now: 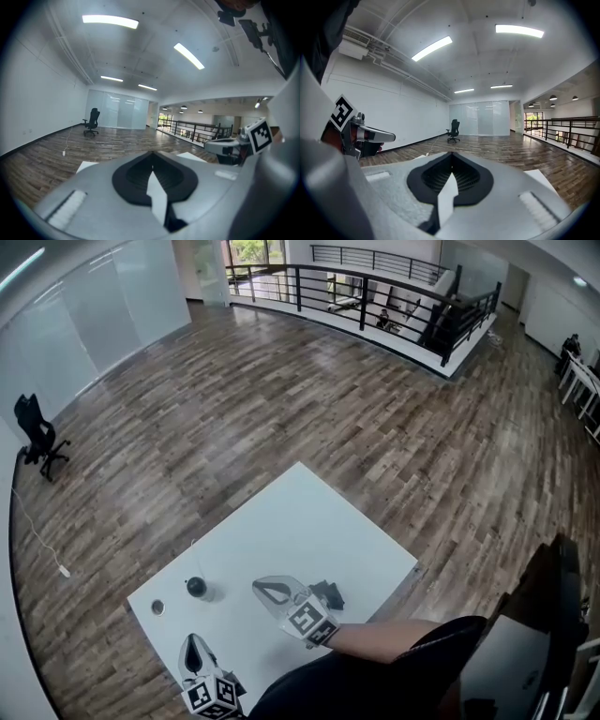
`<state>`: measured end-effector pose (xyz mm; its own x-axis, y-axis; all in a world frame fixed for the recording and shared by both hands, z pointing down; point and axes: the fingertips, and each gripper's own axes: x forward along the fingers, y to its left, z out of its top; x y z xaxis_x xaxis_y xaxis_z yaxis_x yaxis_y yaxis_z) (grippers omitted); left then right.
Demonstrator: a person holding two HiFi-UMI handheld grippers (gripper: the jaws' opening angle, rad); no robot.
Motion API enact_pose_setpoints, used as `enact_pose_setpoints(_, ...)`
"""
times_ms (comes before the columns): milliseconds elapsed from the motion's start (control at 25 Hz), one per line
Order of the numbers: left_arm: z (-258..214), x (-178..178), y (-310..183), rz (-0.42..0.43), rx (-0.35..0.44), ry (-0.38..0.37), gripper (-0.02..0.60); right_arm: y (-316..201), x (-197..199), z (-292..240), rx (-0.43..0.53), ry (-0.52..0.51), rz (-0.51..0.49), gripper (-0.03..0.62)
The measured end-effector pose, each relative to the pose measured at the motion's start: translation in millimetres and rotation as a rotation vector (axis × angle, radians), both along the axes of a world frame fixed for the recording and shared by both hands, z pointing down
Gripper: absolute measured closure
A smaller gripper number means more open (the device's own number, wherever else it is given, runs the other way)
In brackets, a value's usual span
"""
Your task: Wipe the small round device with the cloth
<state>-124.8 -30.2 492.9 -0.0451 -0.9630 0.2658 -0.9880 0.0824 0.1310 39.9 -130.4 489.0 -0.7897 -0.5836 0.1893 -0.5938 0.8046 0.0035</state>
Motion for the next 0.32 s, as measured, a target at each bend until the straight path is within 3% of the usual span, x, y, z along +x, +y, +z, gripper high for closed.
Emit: enact_pose_setpoints(320, -1.7, 2.0, 8.7, -0.013, -0.009, 0.000, 0.574, 4.5, 1.9, 0.3, 0.000, 0.004, -0.009, 0.592)
